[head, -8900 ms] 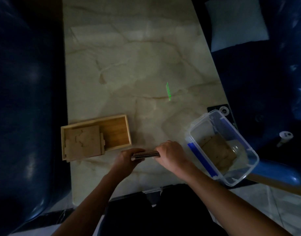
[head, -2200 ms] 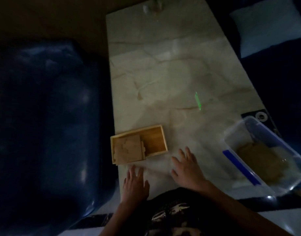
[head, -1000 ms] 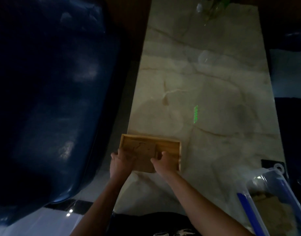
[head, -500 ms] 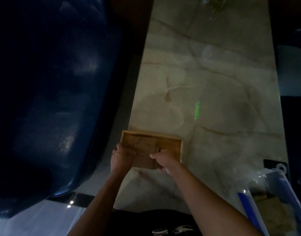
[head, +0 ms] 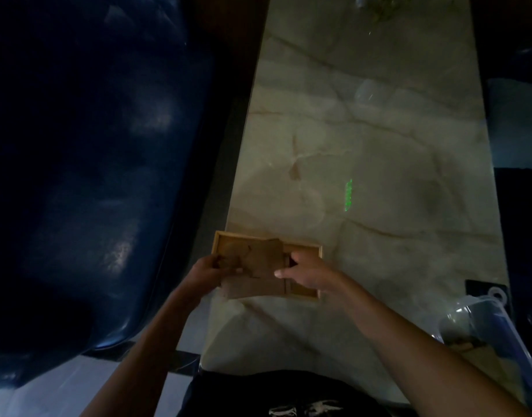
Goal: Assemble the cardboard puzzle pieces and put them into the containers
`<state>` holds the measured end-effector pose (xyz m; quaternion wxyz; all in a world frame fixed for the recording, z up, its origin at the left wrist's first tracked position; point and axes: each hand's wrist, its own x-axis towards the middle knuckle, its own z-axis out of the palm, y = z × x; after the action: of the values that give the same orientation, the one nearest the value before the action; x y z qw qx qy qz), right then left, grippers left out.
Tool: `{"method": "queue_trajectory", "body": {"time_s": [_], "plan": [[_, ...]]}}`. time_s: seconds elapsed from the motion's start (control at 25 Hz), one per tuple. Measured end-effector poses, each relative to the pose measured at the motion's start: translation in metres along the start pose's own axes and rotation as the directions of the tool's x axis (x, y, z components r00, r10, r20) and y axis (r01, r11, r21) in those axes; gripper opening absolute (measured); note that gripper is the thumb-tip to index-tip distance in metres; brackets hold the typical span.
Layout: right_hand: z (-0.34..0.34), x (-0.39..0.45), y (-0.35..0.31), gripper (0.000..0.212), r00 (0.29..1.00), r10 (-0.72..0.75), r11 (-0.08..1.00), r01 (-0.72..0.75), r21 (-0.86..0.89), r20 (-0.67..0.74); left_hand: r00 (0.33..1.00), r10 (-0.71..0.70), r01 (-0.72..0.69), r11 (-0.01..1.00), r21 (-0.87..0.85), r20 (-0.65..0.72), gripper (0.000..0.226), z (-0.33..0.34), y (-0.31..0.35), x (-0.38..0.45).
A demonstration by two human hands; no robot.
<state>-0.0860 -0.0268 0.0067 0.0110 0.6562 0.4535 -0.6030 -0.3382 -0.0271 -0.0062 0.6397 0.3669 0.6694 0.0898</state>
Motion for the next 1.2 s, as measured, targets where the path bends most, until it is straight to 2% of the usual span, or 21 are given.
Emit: {"method": "queue_trajectory", "body": {"time_s": [0.08, 0.2, 0.32, 0.4, 0.64, 0.76, 0.84, 0.92, 1.0, 1.2], "plan": [[-0.005, -0.008, -0.007, 0.02, 0.994, -0.108, 0.977, 0.1, -0.187, -0.034, 0.995, 0.098, -0.097, 0.983, 0.155, -0.002, 0.035, -0.001, 0.005, 0.0], [-0.004, -0.015, -0.012, 0.033, 0.961, -0.254, 0.929, 0.211, -0.305, -0.107, 0.95, 0.311, -0.295, 0.913, 0.28, -0.012, 0.035, 0.002, 0.015, -0.007], [0.003, -0.017, -0.007, 0.032, 0.895, -0.37, 0.847, 0.216, -0.486, -0.248, 0.883, 0.469, -0.433, 0.818, 0.377, -0.003, 0.034, 0.005, 0.014, -0.011], [0.01, -0.015, 0.0, 0.034, 0.874, -0.384, 0.837, 0.193, -0.512, -0.297, 0.861, 0.509, -0.462, 0.778, 0.427, 0.003, 0.03, 0.008, 0.01, -0.01], [0.025, -0.001, 0.016, 0.047, 0.91, -0.319, 0.848, 0.15, -0.508, -0.265, 0.842, 0.538, -0.49, 0.731, 0.475, 0.042, 0.03, 0.011, 0.001, -0.006], [0.023, 0.003, 0.015, 0.041, 0.888, -0.384, 0.83, 0.213, -0.515, -0.253, 0.841, 0.538, -0.492, 0.719, 0.49, 0.055, 0.035, 0.011, 0.0, -0.004], [0.022, 0.006, 0.012, 0.035, 0.868, -0.469, 0.76, 0.302, -0.575, -0.164, 0.851, 0.518, -0.476, 0.697, 0.536, 0.083, 0.033, 0.01, -0.002, -0.003], [0.025, 0.012, 0.013, 0.048, 0.867, -0.49, 0.724, 0.347, -0.596, -0.09, 0.869, 0.486, -0.44, 0.68, 0.587, 0.089, 0.034, 0.009, -0.002, -0.004], [0.028, 0.016, 0.019, 0.056, 0.873, -0.481, 0.732, 0.351, -0.583, -0.078, 0.886, 0.452, -0.412, 0.663, 0.625, 0.105, 0.033, 0.009, -0.001, -0.005], [0.036, 0.02, 0.026, 0.04, 0.857, -0.51, 0.745, 0.394, -0.539, -0.078, 0.918, 0.364, -0.363, 0.616, 0.699, 0.156, 0.029, 0.009, 0.005, -0.012]]}}
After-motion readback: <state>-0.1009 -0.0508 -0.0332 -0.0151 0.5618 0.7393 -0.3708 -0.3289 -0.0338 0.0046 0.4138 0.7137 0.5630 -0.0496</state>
